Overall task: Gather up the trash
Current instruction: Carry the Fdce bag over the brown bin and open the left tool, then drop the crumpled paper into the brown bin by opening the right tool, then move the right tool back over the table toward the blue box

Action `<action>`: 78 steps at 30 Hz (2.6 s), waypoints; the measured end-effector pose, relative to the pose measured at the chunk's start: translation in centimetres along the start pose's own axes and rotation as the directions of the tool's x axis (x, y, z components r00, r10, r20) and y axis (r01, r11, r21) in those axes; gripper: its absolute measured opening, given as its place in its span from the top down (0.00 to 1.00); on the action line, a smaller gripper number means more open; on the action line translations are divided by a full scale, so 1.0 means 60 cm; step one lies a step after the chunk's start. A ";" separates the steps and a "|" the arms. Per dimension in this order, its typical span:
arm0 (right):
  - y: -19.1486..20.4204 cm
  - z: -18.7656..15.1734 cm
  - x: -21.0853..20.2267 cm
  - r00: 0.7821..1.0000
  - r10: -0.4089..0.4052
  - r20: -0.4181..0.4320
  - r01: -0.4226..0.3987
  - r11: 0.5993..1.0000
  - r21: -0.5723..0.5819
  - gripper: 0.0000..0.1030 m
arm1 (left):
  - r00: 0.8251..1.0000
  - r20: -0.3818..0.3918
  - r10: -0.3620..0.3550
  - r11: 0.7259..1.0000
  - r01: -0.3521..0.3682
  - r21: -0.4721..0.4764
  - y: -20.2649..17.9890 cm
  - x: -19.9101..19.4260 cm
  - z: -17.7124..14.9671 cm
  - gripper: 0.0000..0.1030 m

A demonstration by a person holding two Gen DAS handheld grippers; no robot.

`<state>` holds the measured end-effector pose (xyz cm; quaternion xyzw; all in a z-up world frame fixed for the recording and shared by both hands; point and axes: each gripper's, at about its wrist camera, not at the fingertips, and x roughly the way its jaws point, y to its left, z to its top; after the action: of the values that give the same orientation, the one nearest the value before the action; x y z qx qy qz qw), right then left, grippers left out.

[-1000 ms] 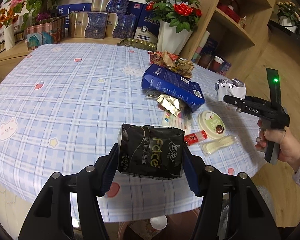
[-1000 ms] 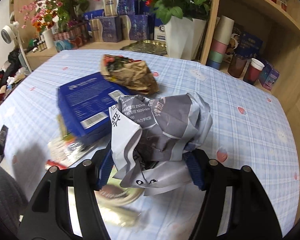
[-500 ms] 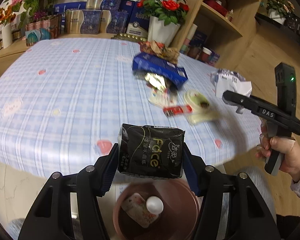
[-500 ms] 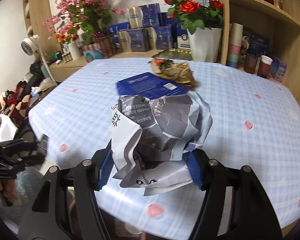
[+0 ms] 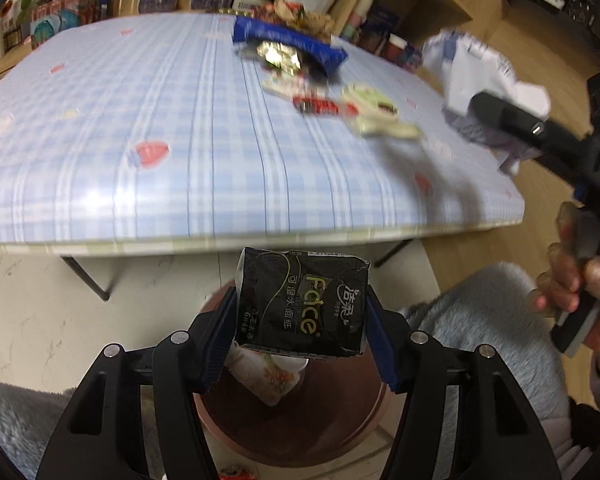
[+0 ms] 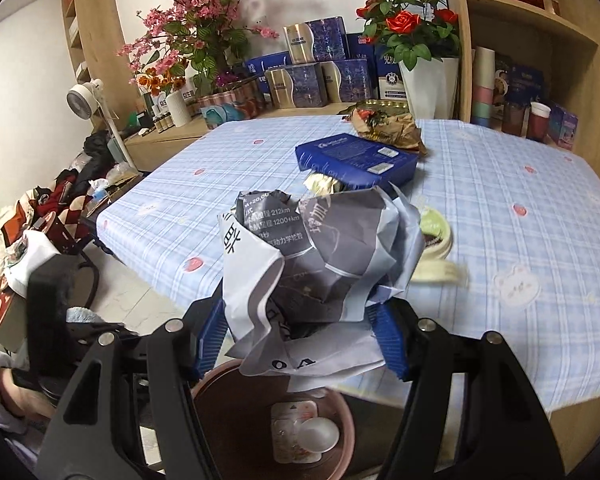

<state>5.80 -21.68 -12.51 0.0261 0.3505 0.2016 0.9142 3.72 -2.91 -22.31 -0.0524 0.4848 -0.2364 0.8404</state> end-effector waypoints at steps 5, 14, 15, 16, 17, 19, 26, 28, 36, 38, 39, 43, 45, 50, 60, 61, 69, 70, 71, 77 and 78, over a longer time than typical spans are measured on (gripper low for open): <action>0.001 -0.032 -0.011 1.000 0.001 -0.004 -0.001 0.999 0.047 0.37 | 0.998 -0.053 0.019 1.000 -0.018 0.024 0.000 0.021 -0.022 0.41; -0.003 -0.062 -0.017 1.000 -0.004 -0.018 0.006 0.996 0.086 0.37 | 0.997 -0.069 -0.029 0.998 0.032 0.048 -0.010 0.032 -0.027 0.29; -0.003 -0.063 -0.017 1.000 -0.005 -0.019 0.006 0.996 0.084 0.37 | 0.998 -0.061 -0.029 0.998 0.032 0.048 -0.011 0.031 -0.026 0.24; 0.000 -0.065 -0.017 1.000 -0.005 -0.019 0.006 0.997 0.081 0.37 | 0.999 -0.047 -0.025 0.999 0.027 0.045 -0.011 0.025 -0.026 0.21; 0.001 -0.065 -0.017 1.000 -0.004 -0.019 0.005 0.997 0.079 0.37 | 0.999 -0.031 -0.020 0.999 0.021 0.039 -0.009 0.020 -0.025 0.18; 0.004 -0.069 -0.015 1.000 0.003 -0.022 -0.001 0.997 0.083 0.37 | 1.000 0.011 -0.012 1.000 0.012 0.018 -0.002 0.005 -0.022 0.17; 0.019 -0.088 0.005 0.998 0.009 -0.062 -0.004 0.997 0.078 0.37 | 0.962 0.229 0.148 0.986 -0.125 -0.112 0.044 -0.089 -0.003 0.10; 0.029 -0.093 0.013 0.997 0.016 -0.078 -0.012 0.998 0.060 0.37 | 0.936 0.288 0.202 0.977 -0.174 -0.122 0.052 -0.117 -0.001 0.09; 0.079 -0.118 0.050 0.987 0.020 -0.157 -0.027 0.999 -0.043 0.36 | 0.875 0.361 0.323 0.945 -0.276 -0.177 0.084 -0.162 -0.021 0.06; 0.092 -0.125 0.059 0.983 0.025 -0.181 -0.038 0.997 -0.071 0.36 | 0.878 0.342 0.334 0.940 -0.282 -0.192 0.091 -0.158 -0.022 0.06; 0.098 -0.129 0.063 0.981 0.027 -0.190 -0.044 0.995 -0.084 0.36 | 0.881 0.337 0.334 0.939 -0.281 -0.196 0.094 -0.156 -0.025 0.06; 0.119 -0.144 0.076 0.973 0.032 -0.227 -0.064 0.989 -0.132 0.34 | 0.889 0.314 0.333 0.939 -0.282 -0.198 0.098 -0.143 -0.025 0.06; 0.123 -0.147 0.080 0.970 0.040 -0.239 -0.075 0.987 -0.140 0.31 | 0.891 0.314 0.329 0.940 -0.278 -0.198 0.100 -0.141 -0.025 0.06; 0.126 -0.148 0.076 0.972 0.050 -0.231 -0.086 0.985 -0.148 0.16 | 0.894 0.304 0.328 0.940 -0.277 -0.201 0.102 -0.136 -0.024 0.06; 0.086 -0.118 0.026 0.994 -0.107 -0.006 0.106 0.991 -0.082 0.06 | 0.896 0.296 0.332 0.940 -0.289 -0.180 0.095 -0.128 -0.023 0.06; 0.082 -0.116 0.023 0.992 -0.124 0.012 0.125 0.989 -0.080 0.06 | 0.896 0.295 0.332 0.940 -0.291 -0.177 0.094 -0.128 -0.023 0.06; 0.063 -0.113 0.015 0.982 -0.178 0.069 0.184 0.978 -0.099 0.06 | 0.898 0.286 0.335 0.940 -0.300 -0.161 0.089 -0.122 -0.022 0.06; 0.061 -0.112 0.015 0.981 -0.178 0.073 0.184 0.978 -0.097 0.05 | 0.898 0.284 0.335 0.940 -0.301 -0.160 0.089 -0.121 -0.022 0.06; 0.059 -0.111 0.015 0.981 -0.177 0.075 0.184 0.978 -0.095 0.06 | 0.899 0.282 0.335 0.940 -0.301 -0.158 0.089 -0.120 -0.022 0.06; 0.046 -0.113 0.014 0.981 -0.180 0.077 0.185 0.980 -0.068 0.05 | 0.902 0.268 0.339 0.939 -0.308 -0.153 0.088 -0.112 -0.020 0.06; 0.042 -0.113 0.015 0.981 -0.180 0.077 0.184 0.981 -0.058 0.05 | 0.902 0.266 0.340 0.939 -0.309 -0.152 0.088 -0.111 -0.020 0.06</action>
<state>1.10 -19.65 -17.72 -0.0287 0.3120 0.1273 0.9411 1.76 4.94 -19.35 -0.0495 0.3710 -0.0567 0.9256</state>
